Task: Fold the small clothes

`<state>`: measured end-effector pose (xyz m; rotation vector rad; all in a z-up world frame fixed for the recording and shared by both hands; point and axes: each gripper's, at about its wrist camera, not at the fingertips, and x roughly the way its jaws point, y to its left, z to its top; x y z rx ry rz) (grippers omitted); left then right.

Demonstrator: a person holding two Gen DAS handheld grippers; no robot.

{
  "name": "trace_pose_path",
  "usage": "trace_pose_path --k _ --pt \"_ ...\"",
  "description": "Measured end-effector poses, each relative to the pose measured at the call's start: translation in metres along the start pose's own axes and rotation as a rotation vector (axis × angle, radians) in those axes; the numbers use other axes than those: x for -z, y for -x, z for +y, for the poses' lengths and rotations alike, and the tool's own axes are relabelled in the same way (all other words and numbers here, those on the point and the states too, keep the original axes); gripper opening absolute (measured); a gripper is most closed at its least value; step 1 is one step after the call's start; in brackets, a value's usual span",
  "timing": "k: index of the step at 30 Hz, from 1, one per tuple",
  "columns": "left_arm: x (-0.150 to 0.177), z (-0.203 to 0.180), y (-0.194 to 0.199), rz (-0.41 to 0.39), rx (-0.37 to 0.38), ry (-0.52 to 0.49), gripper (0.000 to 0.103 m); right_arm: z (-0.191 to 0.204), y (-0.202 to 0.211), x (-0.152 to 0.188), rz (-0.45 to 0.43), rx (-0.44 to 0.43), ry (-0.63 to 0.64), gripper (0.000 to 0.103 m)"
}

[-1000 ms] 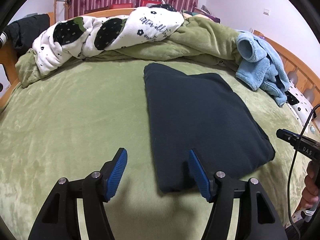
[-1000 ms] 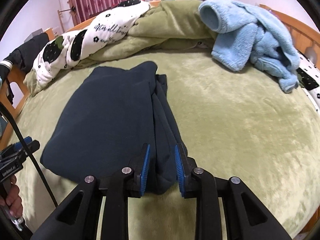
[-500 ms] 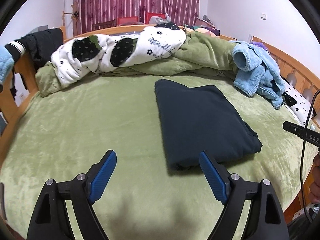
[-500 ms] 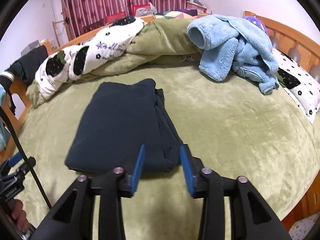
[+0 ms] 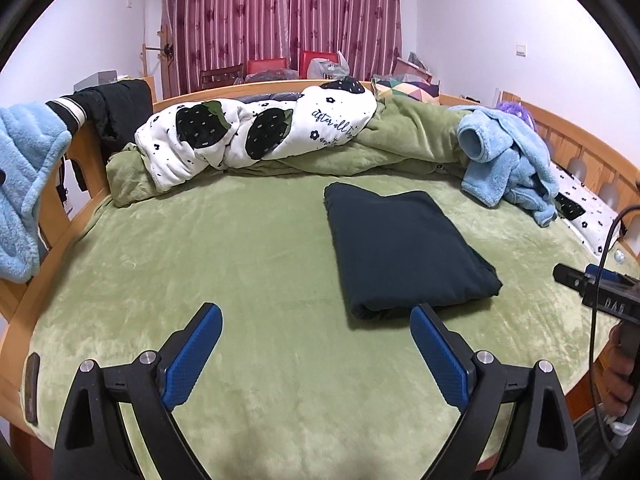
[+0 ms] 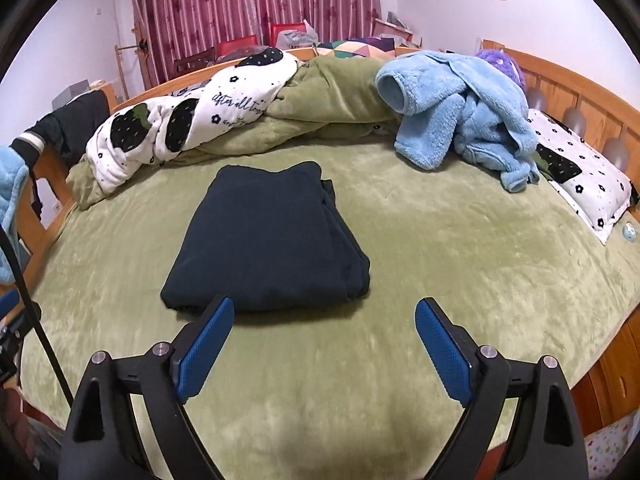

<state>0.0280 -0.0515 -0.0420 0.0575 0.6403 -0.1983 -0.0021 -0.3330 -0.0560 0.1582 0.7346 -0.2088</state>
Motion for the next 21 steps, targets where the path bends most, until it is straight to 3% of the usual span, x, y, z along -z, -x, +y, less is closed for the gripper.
trace_pose_path --k 6,21 --pt "0.006 -0.001 0.024 -0.035 0.008 0.005 0.096 0.013 0.033 0.016 -0.069 0.032 0.058 0.093" --pt "0.014 0.008 0.048 -0.072 0.011 0.036 0.096 0.012 0.073 0.021 -0.101 0.037 0.014 0.094"
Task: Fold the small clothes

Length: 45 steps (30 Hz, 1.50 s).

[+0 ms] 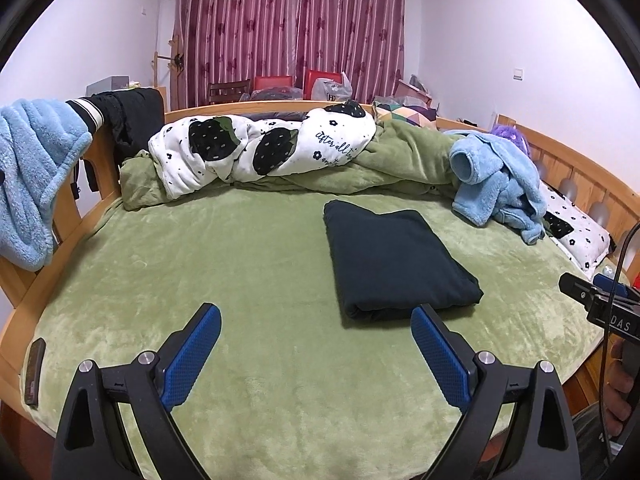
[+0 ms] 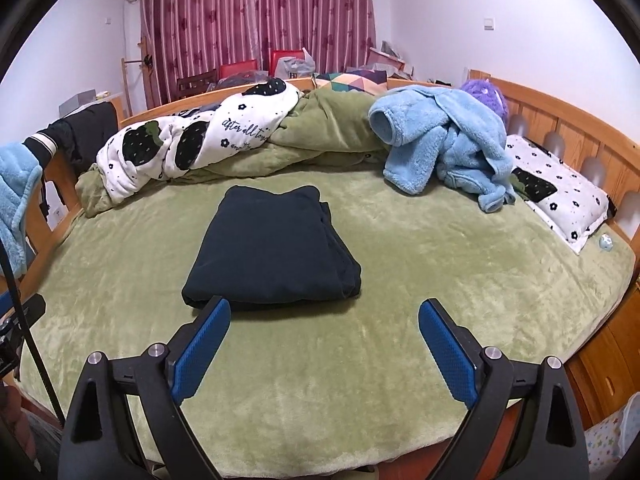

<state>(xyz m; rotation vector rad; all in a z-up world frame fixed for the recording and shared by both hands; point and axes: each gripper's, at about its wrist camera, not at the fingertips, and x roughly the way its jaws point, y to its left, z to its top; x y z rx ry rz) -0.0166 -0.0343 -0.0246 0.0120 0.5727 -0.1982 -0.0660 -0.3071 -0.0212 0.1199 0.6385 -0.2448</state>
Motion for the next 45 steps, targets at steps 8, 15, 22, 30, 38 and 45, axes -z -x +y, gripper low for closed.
trace_pose_path --k 8,15,22,30,38,45 --pt "0.001 0.0 0.005 -0.007 -0.004 -0.006 0.097 0.0 0.01 0.0 -0.017 0.007 0.0 0.095" --pt "0.003 0.0 0.005 -0.007 -0.004 -0.007 0.097 0.0 0.012 0.001 -0.017 0.003 0.005 0.095" --pt "0.004 0.002 0.004 -0.004 -0.004 -0.006 0.097 0.002 0.013 0.001 -0.021 -0.002 0.013 0.095" --pt "0.005 0.003 0.006 -0.006 -0.005 -0.007 0.097 -0.001 0.014 0.0 -0.024 -0.011 0.0 0.095" --pt "0.004 0.002 0.006 -0.005 -0.005 -0.007 0.097 -0.003 0.014 -0.001 -0.022 -0.017 -0.011 0.095" --pt "0.005 0.002 0.007 -0.004 -0.003 -0.007 0.097 -0.003 0.014 0.0 -0.022 -0.018 -0.009 0.095"
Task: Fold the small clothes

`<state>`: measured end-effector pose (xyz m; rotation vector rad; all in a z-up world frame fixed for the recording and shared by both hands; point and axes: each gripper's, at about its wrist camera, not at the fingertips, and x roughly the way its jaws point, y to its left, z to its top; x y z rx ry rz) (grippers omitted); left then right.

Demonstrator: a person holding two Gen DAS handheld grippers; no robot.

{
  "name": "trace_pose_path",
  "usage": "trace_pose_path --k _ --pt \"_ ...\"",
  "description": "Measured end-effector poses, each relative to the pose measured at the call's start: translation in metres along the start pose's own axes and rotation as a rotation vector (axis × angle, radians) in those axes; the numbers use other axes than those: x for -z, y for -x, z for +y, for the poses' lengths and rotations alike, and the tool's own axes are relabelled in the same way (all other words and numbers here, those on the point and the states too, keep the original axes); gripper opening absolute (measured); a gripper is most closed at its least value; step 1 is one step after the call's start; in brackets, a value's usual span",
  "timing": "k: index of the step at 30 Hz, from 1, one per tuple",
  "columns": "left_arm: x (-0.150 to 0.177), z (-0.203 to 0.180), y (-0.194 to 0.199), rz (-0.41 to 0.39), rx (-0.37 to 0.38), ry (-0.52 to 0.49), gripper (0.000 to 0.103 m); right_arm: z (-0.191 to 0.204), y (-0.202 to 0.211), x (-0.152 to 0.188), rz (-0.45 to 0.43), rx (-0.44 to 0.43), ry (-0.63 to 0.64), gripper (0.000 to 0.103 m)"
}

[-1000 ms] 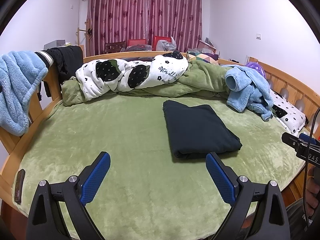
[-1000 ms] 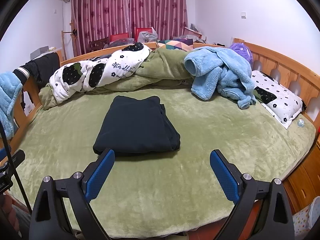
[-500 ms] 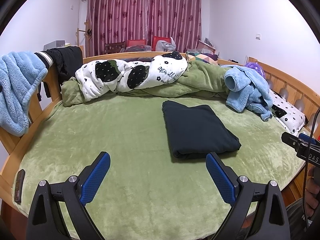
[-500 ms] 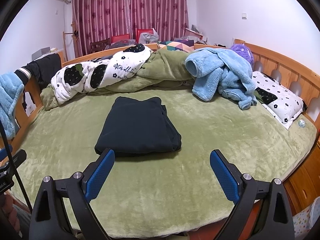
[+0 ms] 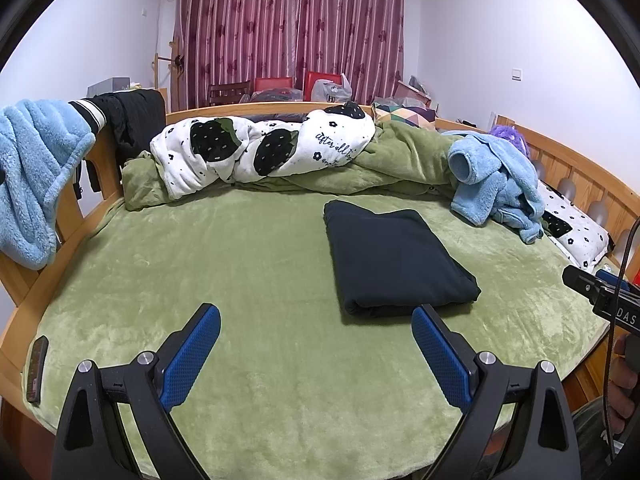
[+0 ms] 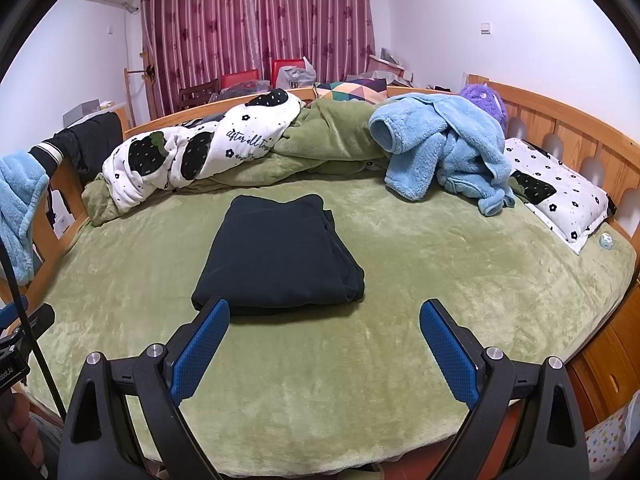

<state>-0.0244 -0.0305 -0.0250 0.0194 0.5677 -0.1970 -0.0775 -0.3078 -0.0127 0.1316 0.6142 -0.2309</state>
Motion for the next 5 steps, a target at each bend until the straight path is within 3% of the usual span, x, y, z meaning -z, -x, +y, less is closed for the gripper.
trace_pose_path --k 5 --pt "-0.0004 -0.0003 -0.0003 0.002 0.003 0.001 0.097 0.0026 0.0007 -0.0005 -0.003 0.004 0.004 0.095"
